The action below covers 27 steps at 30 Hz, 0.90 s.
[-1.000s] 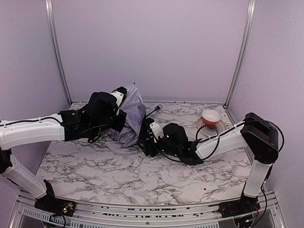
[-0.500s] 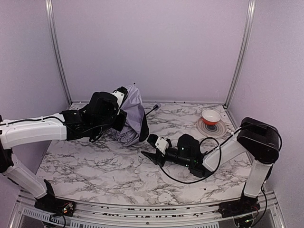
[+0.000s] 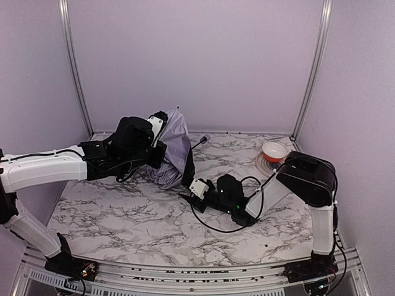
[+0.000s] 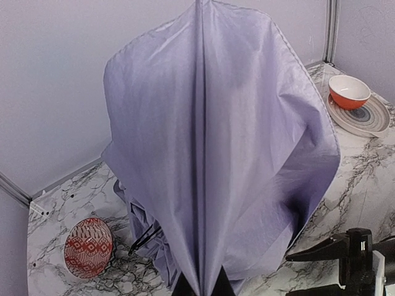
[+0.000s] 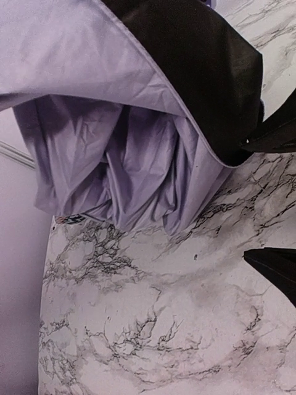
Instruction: Put away the umbrella
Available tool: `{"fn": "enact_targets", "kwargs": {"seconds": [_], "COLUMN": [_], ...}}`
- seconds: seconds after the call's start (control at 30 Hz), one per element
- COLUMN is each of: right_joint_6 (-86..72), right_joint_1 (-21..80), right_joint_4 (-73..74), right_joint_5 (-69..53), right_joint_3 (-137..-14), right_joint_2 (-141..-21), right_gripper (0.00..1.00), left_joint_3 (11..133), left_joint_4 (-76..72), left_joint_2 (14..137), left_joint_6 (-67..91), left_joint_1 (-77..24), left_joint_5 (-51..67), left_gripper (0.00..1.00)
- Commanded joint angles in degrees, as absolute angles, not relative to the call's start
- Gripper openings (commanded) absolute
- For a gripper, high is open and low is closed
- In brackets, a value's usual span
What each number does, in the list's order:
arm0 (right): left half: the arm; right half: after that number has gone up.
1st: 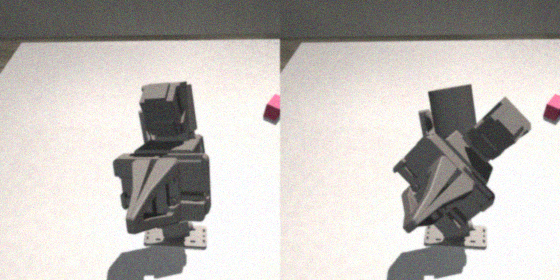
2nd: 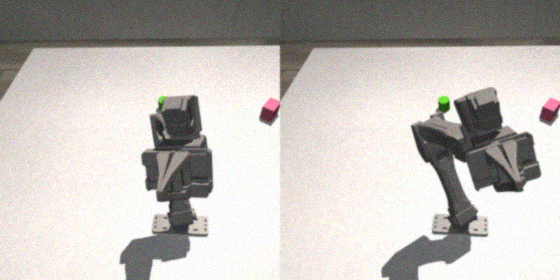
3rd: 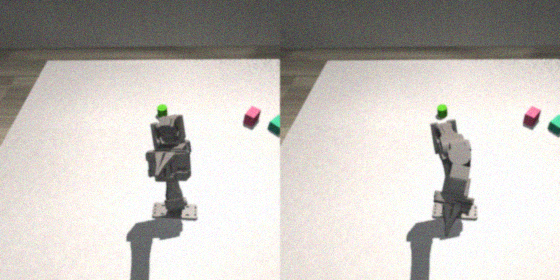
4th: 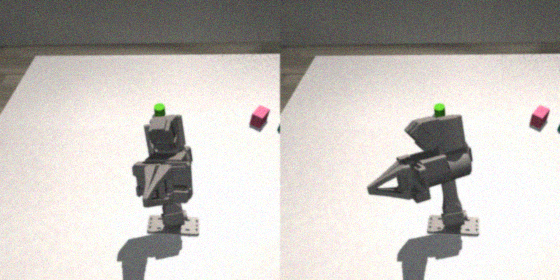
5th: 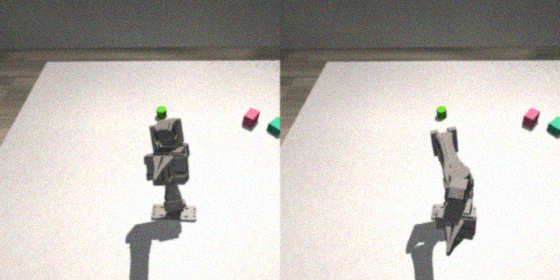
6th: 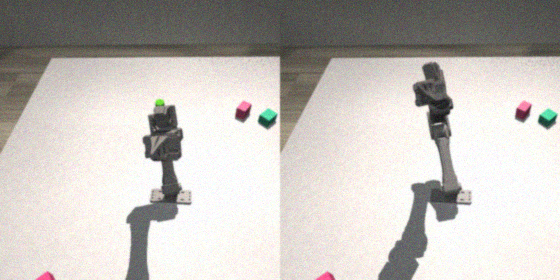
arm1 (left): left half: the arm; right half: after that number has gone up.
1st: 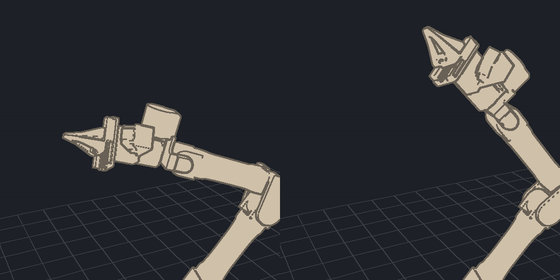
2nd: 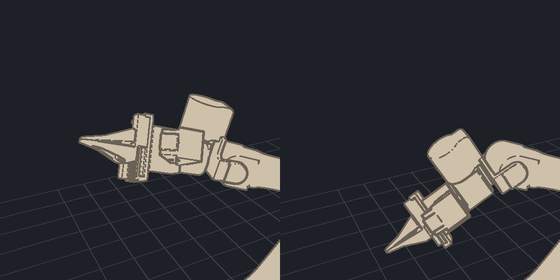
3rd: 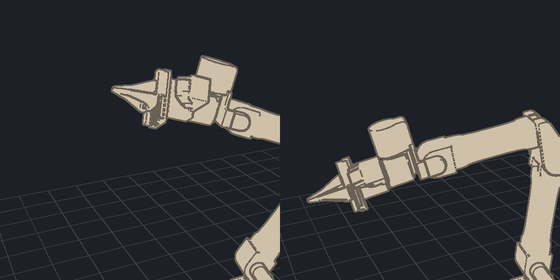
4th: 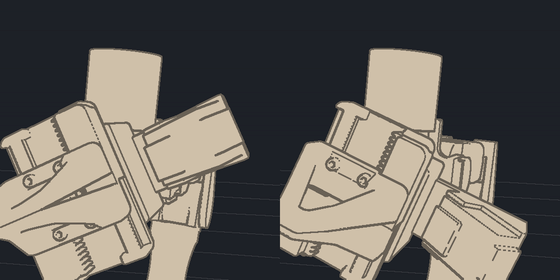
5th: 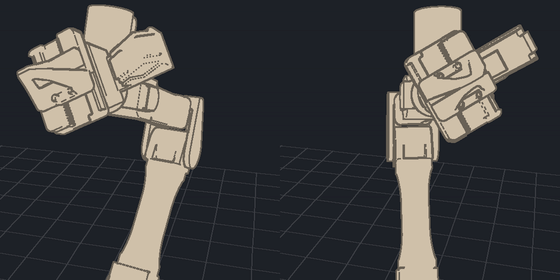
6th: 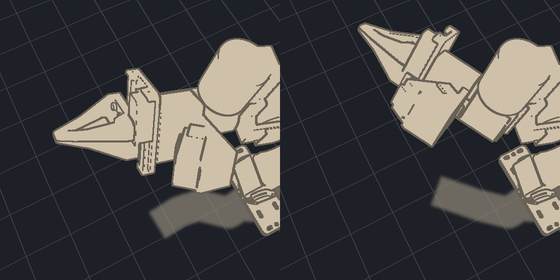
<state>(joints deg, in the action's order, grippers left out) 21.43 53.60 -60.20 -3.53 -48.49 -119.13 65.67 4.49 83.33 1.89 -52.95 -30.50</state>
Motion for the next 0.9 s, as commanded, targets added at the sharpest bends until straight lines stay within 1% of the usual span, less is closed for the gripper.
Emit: {"fn": "enact_targets", "kwargs": {"seconds": [0.0, 0.2, 0.33, 0.4, 0.47, 0.57, 0.73, 0.87], "right_joint_6": [20.93, 20.39, 19.75, 19.62, 19.25, 18.54, 16.94, 16.27], "right_joint_1": [52.31, 51.33, 50.91, 50.68, 50.55, 50.45, 50.11, 50.01], "right_joint_4": [-61.58, -57.57, -56.98, -55.99, -55.20, -54.20, -53.64, -52.75], "right_joint_5": [-2.21, -3.76, -2.29, -1.72, -0.55, 0.34, 1.69, -0.55], "right_joint_3": [-50.75, -55.57, -56.01, -56.82, -57.80, -58.79, -58.12, -56.43], "right_joint_2": [-121.61, -124.23, -124.90, -125.69, -126.57, -126.83, -126.03, -122.86], "right_gripper": [0.50, 0.50, 0.50, 0.48, 0.43, 0.32, 0.00, 0.00], "left_joint_3": [68.41, 68.42, 68.61, 68.78, 68.77, 68.69, 68.15, 67.73], "left_joint_4": [0.62, 0.82, 0.73, 0.72, 0.70, 0.71, 0.71, 0.70], "left_joint_2": [83.00, 82.81, 82.90, 82.84, 82.85, 82.84, 82.35, 82.67], "left_joint_6": [1.06, 0.71, 0.64, 0.52, 0.32, -0.03, -0.40, -1.07], "left_joint_1": [-52.65, -52.65, -52.64, -52.65, -52.65, -52.62, -52.56, -52.03], "left_joint_5": [-29.27, -27.53, -26.66, -26.06, -25.91, -25.92, -26.20, -26.67], "left_gripper": [0.00, 0.00, 0.00, 0.00, 0.00, 0.00, 0.00, 0.00]}}
